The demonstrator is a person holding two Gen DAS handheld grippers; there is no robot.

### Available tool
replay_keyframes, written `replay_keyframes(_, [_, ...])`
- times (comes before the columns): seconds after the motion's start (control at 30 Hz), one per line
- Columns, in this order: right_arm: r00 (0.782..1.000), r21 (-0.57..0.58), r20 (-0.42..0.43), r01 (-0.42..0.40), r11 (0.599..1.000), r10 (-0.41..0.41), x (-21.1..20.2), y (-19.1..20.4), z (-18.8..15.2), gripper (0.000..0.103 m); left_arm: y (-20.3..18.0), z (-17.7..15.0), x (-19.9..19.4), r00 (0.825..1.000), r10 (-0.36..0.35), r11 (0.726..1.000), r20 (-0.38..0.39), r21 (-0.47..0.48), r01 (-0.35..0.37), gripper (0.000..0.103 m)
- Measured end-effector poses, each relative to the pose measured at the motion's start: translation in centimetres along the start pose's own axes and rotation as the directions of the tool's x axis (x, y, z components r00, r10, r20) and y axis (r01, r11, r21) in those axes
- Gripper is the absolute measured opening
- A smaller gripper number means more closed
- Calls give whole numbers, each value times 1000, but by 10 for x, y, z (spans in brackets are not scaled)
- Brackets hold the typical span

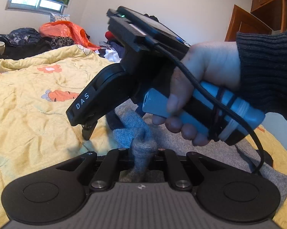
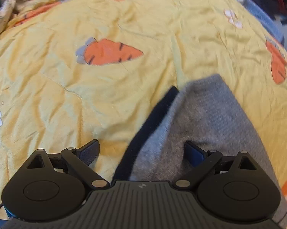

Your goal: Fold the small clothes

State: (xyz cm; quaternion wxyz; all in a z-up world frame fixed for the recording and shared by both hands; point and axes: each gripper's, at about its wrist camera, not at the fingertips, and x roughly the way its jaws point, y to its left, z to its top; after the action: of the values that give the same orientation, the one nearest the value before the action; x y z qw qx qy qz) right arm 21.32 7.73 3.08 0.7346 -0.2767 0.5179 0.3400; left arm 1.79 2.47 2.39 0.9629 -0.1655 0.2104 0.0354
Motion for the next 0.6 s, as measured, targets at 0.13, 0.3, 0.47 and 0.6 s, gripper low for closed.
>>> replay_keyframes(0.13, [999,16,47,-25,1000,24,-11,-13,-14,77,2,1,3,1000,3,1000,-12,3,-3,9])
replay_keyframes(0.3, [986,179,137,-120,977,96,-39,-59,-41,21,-14,6,3,1000,26,995,-4,94,-26,9])
replay_keyframes(0.47, [940,274,290,-264,925,182,-71,-99,-83,19,-68,22,-13,995,-89,974,53,214,76,9])
replay_keyframes(0.6, [895,311,408,-322,894,181,-119,-142,-131,17,-128,15,-15,975,-221,925,30,322,200,9])
